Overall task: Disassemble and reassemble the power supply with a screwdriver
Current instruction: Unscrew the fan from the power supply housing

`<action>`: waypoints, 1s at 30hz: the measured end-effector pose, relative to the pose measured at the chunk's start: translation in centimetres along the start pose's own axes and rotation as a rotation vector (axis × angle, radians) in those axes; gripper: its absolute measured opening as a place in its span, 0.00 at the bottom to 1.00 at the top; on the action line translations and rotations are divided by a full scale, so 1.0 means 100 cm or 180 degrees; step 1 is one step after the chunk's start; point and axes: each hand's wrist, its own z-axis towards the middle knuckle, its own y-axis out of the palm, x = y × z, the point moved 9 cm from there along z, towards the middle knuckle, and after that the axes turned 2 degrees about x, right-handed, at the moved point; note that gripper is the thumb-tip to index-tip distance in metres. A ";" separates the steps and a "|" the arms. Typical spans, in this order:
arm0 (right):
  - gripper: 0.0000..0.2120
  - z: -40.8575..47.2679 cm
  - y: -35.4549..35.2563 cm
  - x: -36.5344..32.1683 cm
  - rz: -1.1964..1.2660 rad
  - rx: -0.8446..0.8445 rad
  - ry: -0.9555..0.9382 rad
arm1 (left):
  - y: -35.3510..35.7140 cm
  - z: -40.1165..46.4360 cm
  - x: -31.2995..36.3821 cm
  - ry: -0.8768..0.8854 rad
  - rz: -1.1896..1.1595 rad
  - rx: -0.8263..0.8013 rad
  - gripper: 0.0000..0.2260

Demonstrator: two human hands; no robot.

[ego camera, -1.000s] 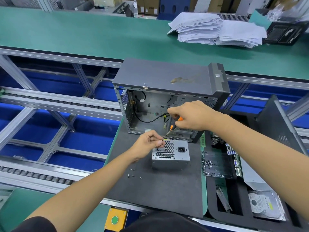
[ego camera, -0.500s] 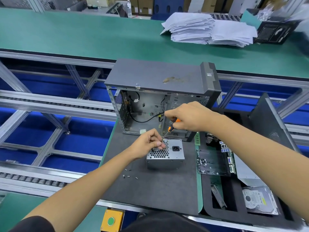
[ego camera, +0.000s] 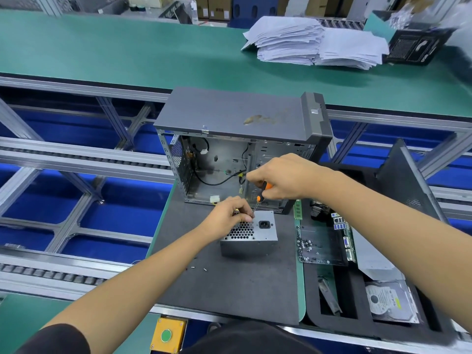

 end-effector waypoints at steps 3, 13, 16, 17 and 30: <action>0.08 -0.001 0.003 0.002 -0.0035 -0.0026 -0.0003 | -0.004 0.006 0.000 0.0033 0.0659 0.0245 0.13; 0.11 -0.004 0.025 0.003 -0.0053 -0.0203 -0.0023 | 0.011 0.018 0.006 -0.0271 0.1473 0.0070 0.12; 0.11 -0.004 0.030 0.003 -0.0078 -0.0201 -0.0051 | 0.015 0.020 0.005 -0.0352 0.1700 -0.0025 0.10; 0.11 -0.004 0.031 0.002 -0.0093 -0.0201 -0.0069 | 0.016 0.020 0.005 -0.0377 0.1762 -0.0080 0.09; 0.07 0.004 0.039 0.003 -0.0147 -0.0167 -0.0119 | 0.016 0.016 -0.004 -0.0739 0.1304 -0.0404 0.11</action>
